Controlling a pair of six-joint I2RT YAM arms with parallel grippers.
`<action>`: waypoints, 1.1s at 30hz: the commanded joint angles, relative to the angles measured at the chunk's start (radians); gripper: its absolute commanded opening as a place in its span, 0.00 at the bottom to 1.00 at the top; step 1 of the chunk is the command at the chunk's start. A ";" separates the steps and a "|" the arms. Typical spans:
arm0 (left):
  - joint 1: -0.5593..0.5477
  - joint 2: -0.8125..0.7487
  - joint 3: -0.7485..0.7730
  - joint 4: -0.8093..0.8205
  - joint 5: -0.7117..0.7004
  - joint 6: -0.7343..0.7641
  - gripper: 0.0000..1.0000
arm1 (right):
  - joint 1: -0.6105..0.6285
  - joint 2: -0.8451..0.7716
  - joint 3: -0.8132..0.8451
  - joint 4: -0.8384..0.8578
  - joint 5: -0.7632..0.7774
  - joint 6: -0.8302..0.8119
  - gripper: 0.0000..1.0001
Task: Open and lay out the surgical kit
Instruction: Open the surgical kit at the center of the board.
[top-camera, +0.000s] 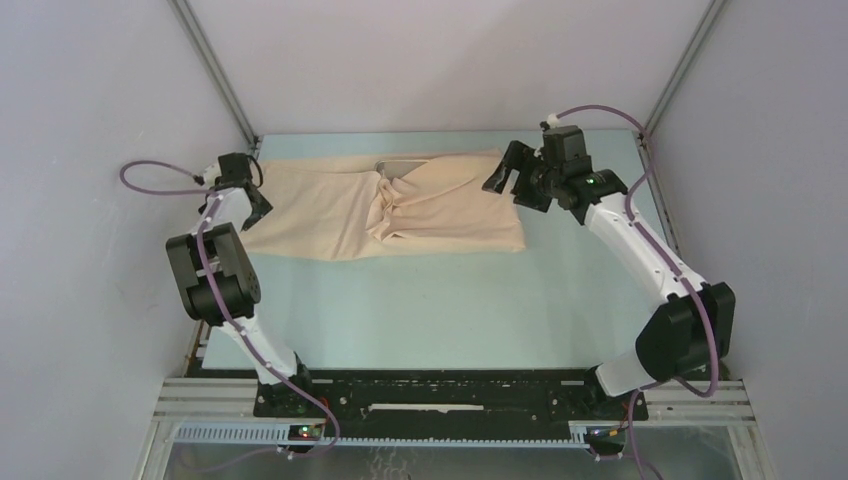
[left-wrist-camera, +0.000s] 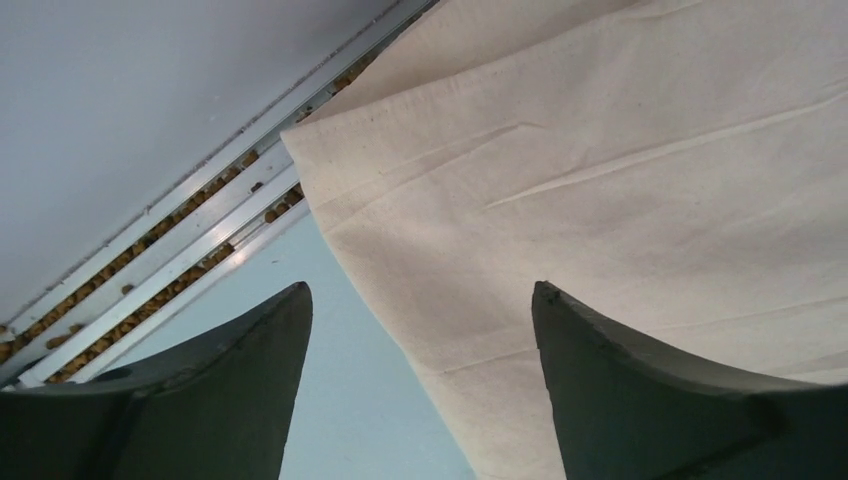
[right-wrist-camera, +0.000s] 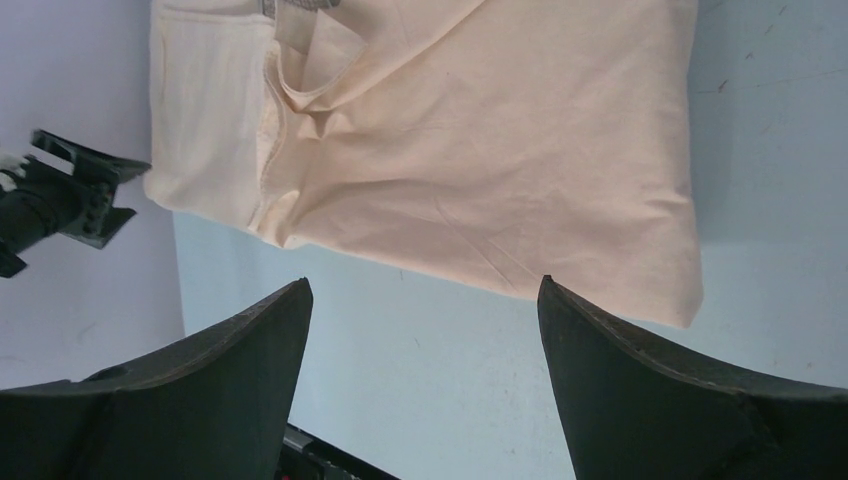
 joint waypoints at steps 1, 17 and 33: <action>-0.014 -0.088 0.075 -0.006 0.008 -0.001 0.91 | 0.052 0.060 0.032 0.034 0.018 -0.062 0.92; -0.272 -0.462 -0.170 -0.022 0.202 -0.105 1.00 | 0.324 0.455 0.473 -0.042 0.161 -0.120 0.92; -0.345 -0.951 -0.484 -0.107 0.283 -0.030 1.00 | 0.492 0.831 0.923 -0.168 0.299 -0.141 0.94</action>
